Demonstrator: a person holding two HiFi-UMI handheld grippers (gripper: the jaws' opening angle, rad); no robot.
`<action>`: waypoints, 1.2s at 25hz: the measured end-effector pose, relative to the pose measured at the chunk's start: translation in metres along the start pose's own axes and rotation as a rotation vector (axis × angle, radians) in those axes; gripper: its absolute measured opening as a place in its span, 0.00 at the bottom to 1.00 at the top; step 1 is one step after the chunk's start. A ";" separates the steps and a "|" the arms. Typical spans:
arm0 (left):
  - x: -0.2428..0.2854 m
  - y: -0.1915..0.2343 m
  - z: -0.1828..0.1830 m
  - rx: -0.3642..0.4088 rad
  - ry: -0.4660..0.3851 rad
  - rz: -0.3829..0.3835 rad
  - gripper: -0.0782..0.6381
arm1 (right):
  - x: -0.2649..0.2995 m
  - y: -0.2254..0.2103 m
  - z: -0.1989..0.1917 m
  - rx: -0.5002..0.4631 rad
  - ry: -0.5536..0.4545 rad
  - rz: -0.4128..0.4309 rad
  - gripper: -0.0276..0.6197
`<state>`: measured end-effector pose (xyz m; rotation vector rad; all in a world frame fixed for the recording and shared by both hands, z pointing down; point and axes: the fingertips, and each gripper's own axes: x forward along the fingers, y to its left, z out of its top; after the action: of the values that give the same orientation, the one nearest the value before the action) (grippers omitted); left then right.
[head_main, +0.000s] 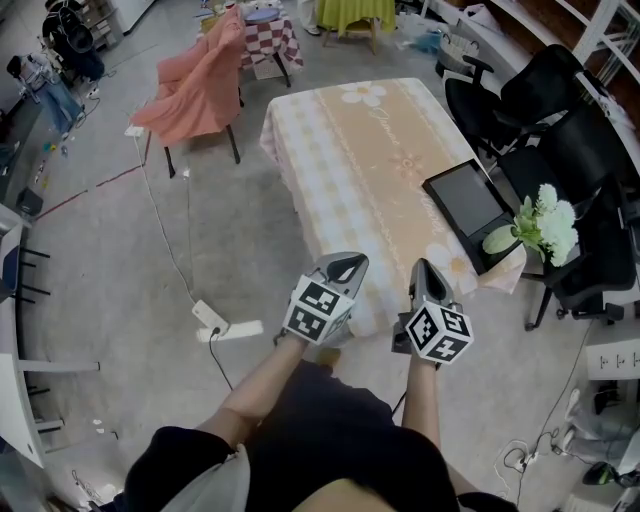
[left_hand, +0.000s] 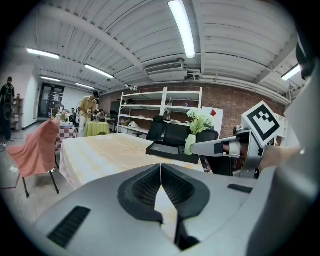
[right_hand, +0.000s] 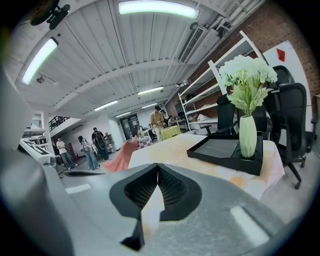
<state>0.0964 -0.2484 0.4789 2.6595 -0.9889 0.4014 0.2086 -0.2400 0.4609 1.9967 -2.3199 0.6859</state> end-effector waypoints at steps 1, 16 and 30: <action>0.003 0.002 0.001 0.001 -0.001 0.001 0.12 | 0.003 -0.001 0.001 -0.004 0.000 0.002 0.05; 0.020 0.002 0.004 -0.021 -0.013 -0.008 0.12 | 0.013 -0.007 0.008 -0.020 0.008 0.013 0.05; 0.039 0.006 -0.004 -0.096 0.027 0.053 0.12 | 0.039 -0.017 0.001 -0.025 0.101 0.076 0.05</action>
<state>0.1201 -0.2741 0.4968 2.5410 -1.0454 0.3897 0.2174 -0.2788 0.4762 1.8269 -2.3446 0.7390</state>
